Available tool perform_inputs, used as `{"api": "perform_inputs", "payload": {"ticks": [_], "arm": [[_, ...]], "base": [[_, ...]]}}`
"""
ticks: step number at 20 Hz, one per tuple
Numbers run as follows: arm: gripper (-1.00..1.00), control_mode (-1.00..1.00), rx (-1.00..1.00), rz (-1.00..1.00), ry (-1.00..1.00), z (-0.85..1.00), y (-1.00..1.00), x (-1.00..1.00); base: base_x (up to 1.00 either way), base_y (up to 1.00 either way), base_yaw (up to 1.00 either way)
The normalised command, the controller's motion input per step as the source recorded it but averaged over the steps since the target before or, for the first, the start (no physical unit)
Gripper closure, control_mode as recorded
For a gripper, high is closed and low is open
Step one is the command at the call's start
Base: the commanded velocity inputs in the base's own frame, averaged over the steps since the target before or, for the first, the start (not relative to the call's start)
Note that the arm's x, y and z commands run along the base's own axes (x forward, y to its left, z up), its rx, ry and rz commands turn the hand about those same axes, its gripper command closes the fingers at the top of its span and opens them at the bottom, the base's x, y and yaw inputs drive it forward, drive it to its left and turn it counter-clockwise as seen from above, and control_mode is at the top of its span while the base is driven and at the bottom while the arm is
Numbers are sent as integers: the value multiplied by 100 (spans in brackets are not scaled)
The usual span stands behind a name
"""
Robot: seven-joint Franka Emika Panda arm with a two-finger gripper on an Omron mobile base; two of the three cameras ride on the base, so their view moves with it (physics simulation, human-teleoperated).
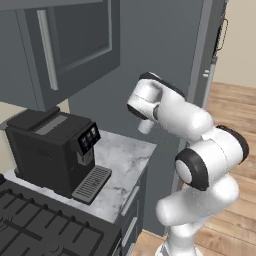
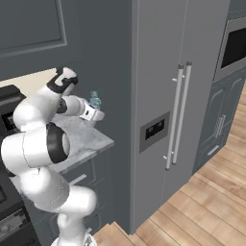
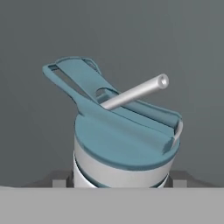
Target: Move the drinks to the dining counter.
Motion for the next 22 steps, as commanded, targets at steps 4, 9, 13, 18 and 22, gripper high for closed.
{"api": "perform_inputs", "payload": {"ticks": [4,9,13,18,22], "arm": [[100,-100,13,0,-25,67,-78,-100],[100,-100,1,10,-9,62,-69,-100],[100,-100,-1,5,7,67,-43,-100],[100,-100,-10,14,11,16,-29,-66],[100,-100,-12,20,2,-2,-18,-76]], "base": [[0,0,0],[0,0,0],[0,0,0],[0,0,0],[0,0,0]]}}
